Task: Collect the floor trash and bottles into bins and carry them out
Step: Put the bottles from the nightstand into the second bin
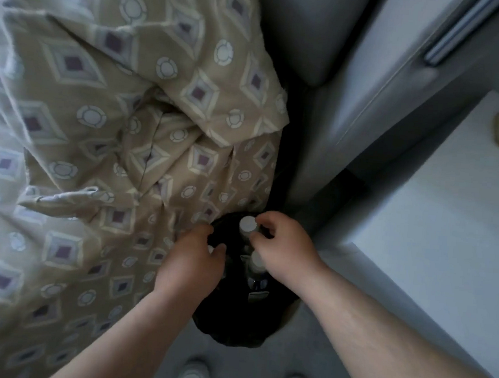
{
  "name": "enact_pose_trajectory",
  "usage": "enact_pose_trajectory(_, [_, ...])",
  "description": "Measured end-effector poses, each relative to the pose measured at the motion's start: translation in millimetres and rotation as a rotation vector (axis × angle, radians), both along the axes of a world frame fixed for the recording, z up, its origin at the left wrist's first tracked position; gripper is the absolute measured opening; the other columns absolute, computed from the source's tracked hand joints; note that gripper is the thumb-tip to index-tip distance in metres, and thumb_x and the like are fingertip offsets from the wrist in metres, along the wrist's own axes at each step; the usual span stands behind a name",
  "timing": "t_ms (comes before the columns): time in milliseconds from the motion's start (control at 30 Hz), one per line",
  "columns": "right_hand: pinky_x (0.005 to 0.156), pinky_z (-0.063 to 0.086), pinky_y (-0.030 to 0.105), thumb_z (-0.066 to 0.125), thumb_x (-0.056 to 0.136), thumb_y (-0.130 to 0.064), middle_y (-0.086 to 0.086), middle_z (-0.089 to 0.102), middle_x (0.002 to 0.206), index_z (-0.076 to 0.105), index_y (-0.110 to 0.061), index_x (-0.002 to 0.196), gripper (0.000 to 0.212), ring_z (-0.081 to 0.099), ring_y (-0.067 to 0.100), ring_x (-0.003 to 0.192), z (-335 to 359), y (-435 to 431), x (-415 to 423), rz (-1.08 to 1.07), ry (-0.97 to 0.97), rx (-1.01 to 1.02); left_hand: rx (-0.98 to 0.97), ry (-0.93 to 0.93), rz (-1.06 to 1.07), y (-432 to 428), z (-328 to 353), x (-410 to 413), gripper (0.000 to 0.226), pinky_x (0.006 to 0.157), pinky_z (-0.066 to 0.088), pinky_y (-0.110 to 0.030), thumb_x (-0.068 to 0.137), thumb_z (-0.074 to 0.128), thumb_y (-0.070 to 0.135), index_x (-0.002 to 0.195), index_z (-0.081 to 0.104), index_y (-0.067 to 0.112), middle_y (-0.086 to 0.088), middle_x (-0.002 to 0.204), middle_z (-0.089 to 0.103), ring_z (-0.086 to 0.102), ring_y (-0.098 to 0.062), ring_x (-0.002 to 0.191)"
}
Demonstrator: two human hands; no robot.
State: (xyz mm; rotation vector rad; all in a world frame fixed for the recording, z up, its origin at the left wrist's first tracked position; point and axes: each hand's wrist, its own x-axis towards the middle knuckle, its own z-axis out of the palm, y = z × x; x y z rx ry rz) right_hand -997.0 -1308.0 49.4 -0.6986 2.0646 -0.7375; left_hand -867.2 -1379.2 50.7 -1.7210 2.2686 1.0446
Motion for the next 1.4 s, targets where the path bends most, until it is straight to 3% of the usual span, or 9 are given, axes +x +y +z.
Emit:
enact_pose_trajectory(233, [0.079,0.044,0.01,0.052,0.094,-0.028,-0.019,0.061,0.106,0.06,-0.034,0.116,0.025,0.059,-0.003,0.097,116.9,48.8,-38.5,-0.114,-0.124,-0.149,-0.005,0.28,-0.007,39.9,102.3,-53.6,0.018,0.068,0.043,-0.027,0.091,0.051,0.034,0.103,0.061,0.024,0.011,0.088,0.063,0.058,-0.007,0.084])
enact_pose_trajectory(367, [0.082,0.045,0.008,0.049,0.097,-0.021,-0.018,0.066,0.107,0.064,-0.032,0.11,0.023,0.058,-0.008,0.1,172.2,94.6,-76.2,-0.244,-0.13,-0.206,-0.085,0.354,-0.196,74.7,139.5,-93.6,0.035,0.088,0.041,-0.024,0.091,0.051,0.036,0.125,0.054,0.027,0.008,0.123,0.058,0.053,-0.011,0.115])
enact_pose_trajectory(533, [0.074,0.047,0.012,0.057,0.091,-0.02,-0.012,0.07,0.084,0.069,-0.026,0.091,0.013,0.064,-0.003,0.083,232.3,148.9,-133.2,-0.511,0.042,-0.303,-0.007,0.094,-0.633,115.8,142.3,-164.8,0.079,0.119,0.01,-0.032,0.092,0.042,0.052,0.152,0.0,0.023,0.001,0.16,-0.01,-0.008,-0.017,0.148])
enact_pose_trajectory(700, [0.056,0.04,0.004,0.063,0.084,-0.013,-0.014,0.065,0.067,0.067,-0.024,0.083,0.013,0.056,-0.005,0.061,269.9,173.4,-193.2,-0.768,0.393,-0.484,-0.079,-0.195,-0.813,134.0,117.9,-196.6,0.101,0.12,-0.006,-0.04,0.085,0.045,0.06,0.148,-0.018,0.012,-0.007,0.156,-0.027,-0.023,-0.024,0.144])
enact_pose_trajectory(867, [0.096,0.04,0.018,0.064,0.086,-0.029,-0.012,0.048,0.134,0.041,-0.026,0.138,0.058,0.048,0.002,0.117,279.3,151.6,-244.2,-0.681,0.408,-0.419,-0.116,-0.263,-0.845,137.3,101.4,-198.6,0.105,0.117,-0.012,-0.04,0.084,0.043,0.061,0.133,-0.034,0.008,-0.003,0.136,-0.042,-0.033,-0.017,0.133])
enact_pose_trajectory(1033, [0.069,0.035,0.005,0.065,0.086,-0.027,-0.028,0.042,0.092,0.043,-0.031,0.128,0.048,0.047,-0.01,0.079,271.9,131.9,-278.0,-0.524,0.294,-0.404,-0.197,-0.123,-0.838,132.6,83.0,-190.5,0.119,0.113,-0.006,-0.031,0.045,0.04,0.075,0.14,0.038,0.003,-0.018,0.154,0.024,0.027,-0.031,0.141])
enact_pose_trajectory(1200, [0.083,0.036,0.022,0.07,0.082,-0.026,-0.013,0.053,0.106,0.049,-0.026,0.126,0.049,0.05,0.007,0.098,256.8,122.0,-300.8,-0.498,0.318,-0.393,-0.226,0.037,-0.914,126.6,60.3,-184.8,0.119,0.116,-0.006,-0.028,0.04,0.043,0.077,0.137,0.035,0.008,0.001,0.16,-0.01,-0.012,-0.012,0.147])
enact_pose_trajectory(1300, [0.085,0.044,0.027,0.072,0.081,-0.027,-0.01,0.056,0.106,0.051,-0.026,0.117,0.043,0.056,0.013,0.102,250.0,117.1,-312.4,-0.492,0.301,-0.377,-0.232,-0.082,-0.926,132.6,58.8,-176.0,0.092,0.114,0.016,-0.035,0.071,0.032,0.078,0.131,0.041,0.009,-0.013,0.15,0.038,0.017,-0.023,0.145])
enact_pose_trajectory(1400, [0.086,0.054,0.04,0.074,0.078,-0.029,-0.011,0.056,0.103,0.052,-0.031,0.108,0.037,0.057,0.013,0.101,250.5,113.4,-317.6,-0.532,0.3,-0.389,-0.505,-0.117,-0.826,126.6,47.8,-180.2,0.077,0.083,0.042,-0.033,0.084,0.051,0.05,0.142,0.031,0.004,-0.021,0.13,0.058,0.06,-0.018,0.106])
